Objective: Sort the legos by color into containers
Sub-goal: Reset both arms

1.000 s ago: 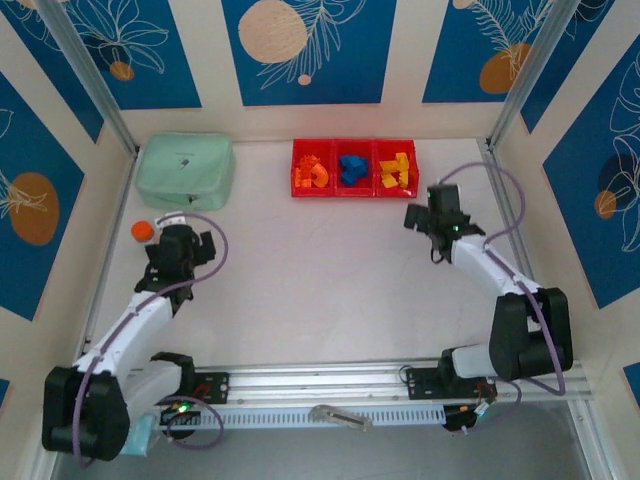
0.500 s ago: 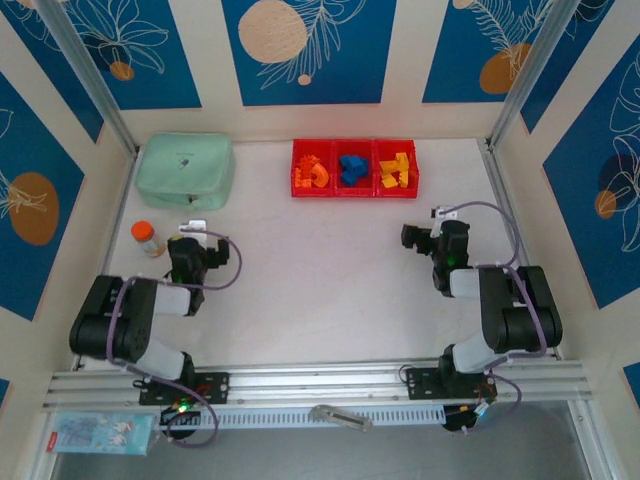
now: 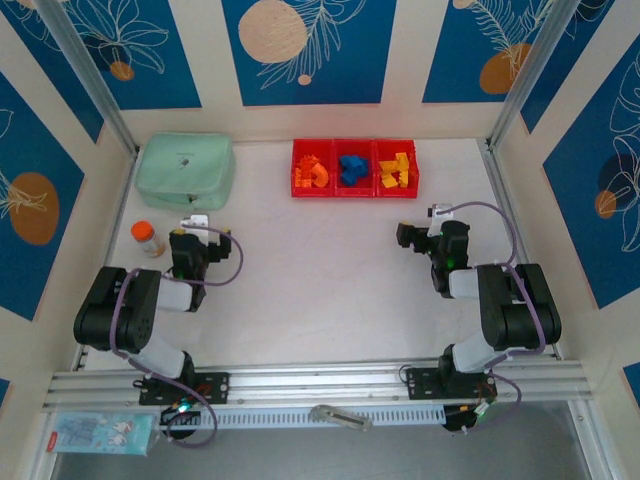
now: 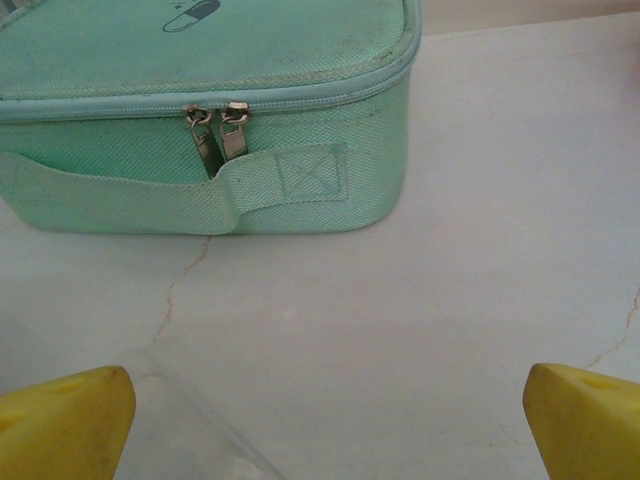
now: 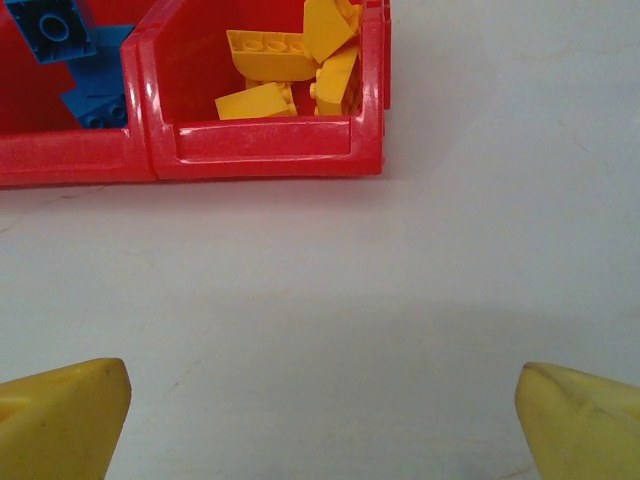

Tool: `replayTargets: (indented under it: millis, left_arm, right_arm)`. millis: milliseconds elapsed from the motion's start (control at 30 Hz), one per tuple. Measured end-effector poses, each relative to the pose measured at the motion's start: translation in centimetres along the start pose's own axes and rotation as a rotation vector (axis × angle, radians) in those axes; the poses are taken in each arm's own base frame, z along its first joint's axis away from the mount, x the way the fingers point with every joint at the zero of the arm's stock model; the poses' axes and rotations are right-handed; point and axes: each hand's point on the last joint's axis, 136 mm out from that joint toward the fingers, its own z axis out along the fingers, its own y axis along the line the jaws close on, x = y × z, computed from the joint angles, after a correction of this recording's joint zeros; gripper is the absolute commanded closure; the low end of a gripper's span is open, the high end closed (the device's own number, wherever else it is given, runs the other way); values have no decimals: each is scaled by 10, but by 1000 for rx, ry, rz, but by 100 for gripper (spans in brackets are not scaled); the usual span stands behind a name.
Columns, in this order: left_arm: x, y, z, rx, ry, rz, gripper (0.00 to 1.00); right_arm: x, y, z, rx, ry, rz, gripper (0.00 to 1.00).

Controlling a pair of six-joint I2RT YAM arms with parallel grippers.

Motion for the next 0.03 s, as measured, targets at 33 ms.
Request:
replayTargets:
  millis: [33]
  left_arm:
    - [0, 0, 0, 0, 0, 0, 1]
  right_arm:
    - [0, 0, 0, -3, 0, 0, 1]
